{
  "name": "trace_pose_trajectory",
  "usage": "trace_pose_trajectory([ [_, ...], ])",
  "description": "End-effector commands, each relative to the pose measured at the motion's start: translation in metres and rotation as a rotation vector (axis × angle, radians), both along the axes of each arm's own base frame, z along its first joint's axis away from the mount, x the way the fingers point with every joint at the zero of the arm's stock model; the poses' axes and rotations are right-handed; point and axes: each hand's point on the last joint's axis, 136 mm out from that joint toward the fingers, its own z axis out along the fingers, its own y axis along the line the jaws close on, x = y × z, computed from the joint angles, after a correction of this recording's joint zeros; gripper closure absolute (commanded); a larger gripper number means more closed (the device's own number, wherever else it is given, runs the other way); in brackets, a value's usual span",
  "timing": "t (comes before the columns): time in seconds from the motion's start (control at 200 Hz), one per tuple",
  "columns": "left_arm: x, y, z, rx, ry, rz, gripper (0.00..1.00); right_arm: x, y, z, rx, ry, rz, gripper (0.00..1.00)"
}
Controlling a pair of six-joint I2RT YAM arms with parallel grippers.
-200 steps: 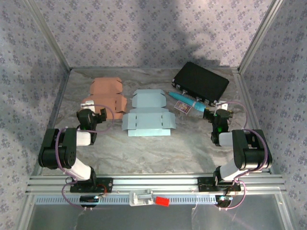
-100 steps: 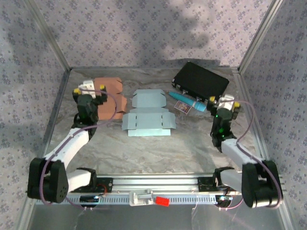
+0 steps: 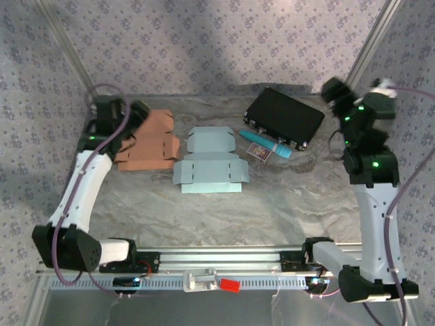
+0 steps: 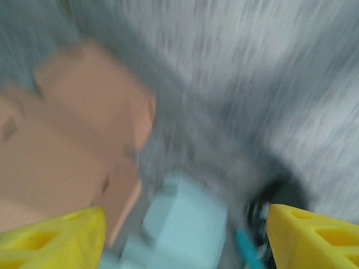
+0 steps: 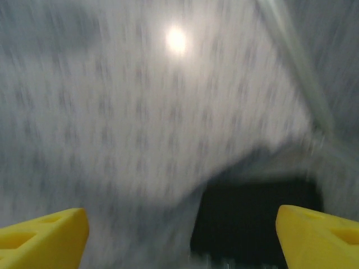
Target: Fold the paper box
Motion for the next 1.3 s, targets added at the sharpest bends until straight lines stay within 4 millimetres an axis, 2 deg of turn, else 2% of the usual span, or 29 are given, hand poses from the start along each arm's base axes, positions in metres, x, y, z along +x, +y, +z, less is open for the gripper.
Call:
trace_pose_trajectory([
  [0.0,-0.074,-0.051,-0.068,-0.065,0.328,-0.171,0.31,-0.029,0.068,-0.127,0.201,0.463,0.191,0.22],
  [0.06,-0.098,-0.059,-0.094,-0.059,0.389,-0.199,0.32,-0.041,0.106,-0.159,0.282,0.528,0.279,0.27],
  [0.07,-0.101,-0.06,-0.097,-0.06,0.395,-0.201,0.32,-0.044,0.112,-0.17,0.291,0.551,0.289,0.27],
  [0.095,-0.109,-0.061,-0.106,-0.067,0.408,-0.206,0.34,-0.05,0.126,-0.185,0.319,0.572,0.311,0.27],
  [0.17,-0.123,-0.06,-0.122,-0.1,0.423,-0.202,0.38,-0.057,0.164,-0.222,0.435,0.593,0.36,0.27],
  [0.265,-0.113,-0.062,-0.122,-0.108,0.37,-0.235,0.39,-0.06,0.197,-0.263,0.56,0.607,0.381,0.28],
  [0.365,-0.095,-0.059,-0.129,-0.089,0.398,-0.261,0.46,-0.06,0.213,-0.293,0.608,0.638,0.356,0.28],
  [0.46,-0.071,-0.06,-0.137,-0.096,0.398,-0.281,0.52,-0.056,0.218,-0.312,0.638,0.647,0.325,0.29],
  [0.575,-0.048,-0.06,-0.148,-0.081,0.381,-0.273,0.54,-0.055,0.219,-0.343,0.696,0.685,0.265,0.32],
  [0.685,-0.033,-0.066,-0.161,-0.103,0.373,-0.284,0.54,-0.052,0.223,-0.368,0.754,0.711,0.226,0.34],
  [0.75,-0.028,-0.073,-0.169,-0.126,0.38,-0.304,0.55,-0.05,0.224,-0.374,0.762,0.717,0.214,0.36],
  [0.929,-0.028,-0.078,-0.194,-0.129,0.434,-0.318,0.56,-0.038,0.222,-0.38,0.771,0.697,0.194,0.41],
  [1.154,-0.038,-0.079,-0.213,-0.113,0.482,-0.329,0.57,-0.033,0.214,-0.399,0.798,0.711,0.155,0.45],
  [1.294,-0.044,-0.082,-0.223,-0.104,0.511,-0.339,0.57,-0.024,0.214,-0.401,0.828,0.7,0.154,0.46],
])
